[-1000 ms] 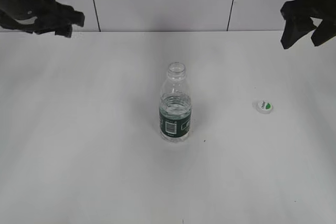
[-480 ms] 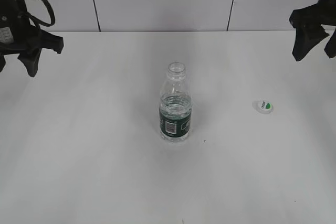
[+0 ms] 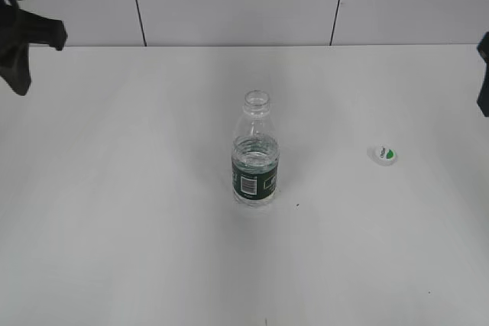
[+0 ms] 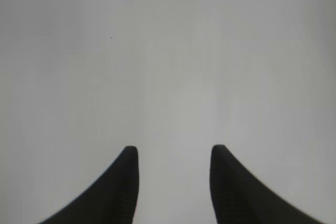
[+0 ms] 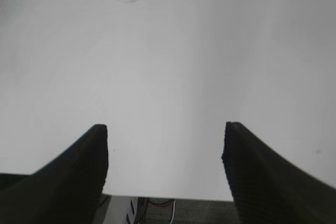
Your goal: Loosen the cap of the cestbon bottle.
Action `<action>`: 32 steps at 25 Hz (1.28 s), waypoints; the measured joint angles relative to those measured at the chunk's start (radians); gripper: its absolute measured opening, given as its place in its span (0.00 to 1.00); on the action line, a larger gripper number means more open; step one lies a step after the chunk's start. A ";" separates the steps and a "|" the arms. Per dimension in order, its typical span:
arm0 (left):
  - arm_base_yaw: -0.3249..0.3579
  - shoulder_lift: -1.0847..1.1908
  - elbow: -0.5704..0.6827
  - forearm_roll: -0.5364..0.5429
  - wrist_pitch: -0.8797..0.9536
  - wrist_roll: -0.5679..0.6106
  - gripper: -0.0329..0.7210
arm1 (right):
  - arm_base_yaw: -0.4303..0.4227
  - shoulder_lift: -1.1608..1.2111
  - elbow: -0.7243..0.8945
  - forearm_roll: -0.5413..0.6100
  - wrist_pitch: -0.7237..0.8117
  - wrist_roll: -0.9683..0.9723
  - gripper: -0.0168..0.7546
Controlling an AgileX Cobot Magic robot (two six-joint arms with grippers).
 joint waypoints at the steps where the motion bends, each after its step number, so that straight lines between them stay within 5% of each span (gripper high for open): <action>1: 0.000 -0.033 0.025 0.000 0.000 0.001 0.42 | 0.000 -0.046 0.041 0.010 0.000 0.001 0.70; 15: -0.001 -0.798 0.434 0.001 0.007 0.005 0.42 | 0.000 -0.684 0.329 0.032 0.004 0.002 0.70; 32: -0.001 -1.554 0.771 -0.001 0.000 0.042 0.42 | 0.000 -1.402 0.742 0.039 -0.113 -0.064 0.70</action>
